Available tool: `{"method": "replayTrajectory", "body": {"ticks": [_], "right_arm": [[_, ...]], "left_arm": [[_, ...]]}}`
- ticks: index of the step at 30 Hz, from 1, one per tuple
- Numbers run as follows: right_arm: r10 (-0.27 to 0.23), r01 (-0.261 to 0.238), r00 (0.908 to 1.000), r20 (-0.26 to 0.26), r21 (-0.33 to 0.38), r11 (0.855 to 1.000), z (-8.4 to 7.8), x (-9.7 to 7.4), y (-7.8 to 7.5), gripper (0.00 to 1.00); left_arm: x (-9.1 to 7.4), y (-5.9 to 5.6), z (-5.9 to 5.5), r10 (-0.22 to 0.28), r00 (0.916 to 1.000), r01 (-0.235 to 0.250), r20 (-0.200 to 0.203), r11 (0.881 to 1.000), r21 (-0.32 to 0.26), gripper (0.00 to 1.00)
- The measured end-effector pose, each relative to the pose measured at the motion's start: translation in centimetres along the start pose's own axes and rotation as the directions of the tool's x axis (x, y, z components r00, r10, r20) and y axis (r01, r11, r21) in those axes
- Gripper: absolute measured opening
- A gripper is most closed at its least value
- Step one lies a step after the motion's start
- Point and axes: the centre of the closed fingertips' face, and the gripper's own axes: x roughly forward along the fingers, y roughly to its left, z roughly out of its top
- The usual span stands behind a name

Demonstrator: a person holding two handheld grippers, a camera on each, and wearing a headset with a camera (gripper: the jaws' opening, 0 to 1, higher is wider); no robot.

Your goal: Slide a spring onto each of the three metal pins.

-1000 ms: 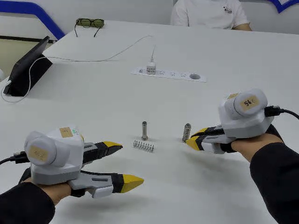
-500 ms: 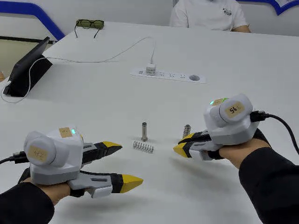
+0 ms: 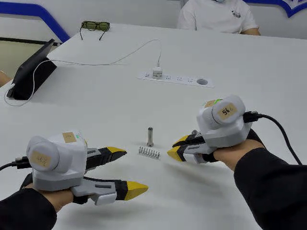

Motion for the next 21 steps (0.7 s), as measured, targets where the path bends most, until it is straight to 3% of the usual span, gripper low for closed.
{"method": "replayTrajectory", "body": {"ticks": [21], "right_arm": [[0.057, -0.059, 0.9976, -0.041, -0.067, 0.996, 0.2, 2.9, 0.9, 0.15]], "left_arm": [[-0.5, 0.7, -0.4, 0.012, 0.9999, -0.012, -0.007, 1.0, -0.007, 0.64]]}}
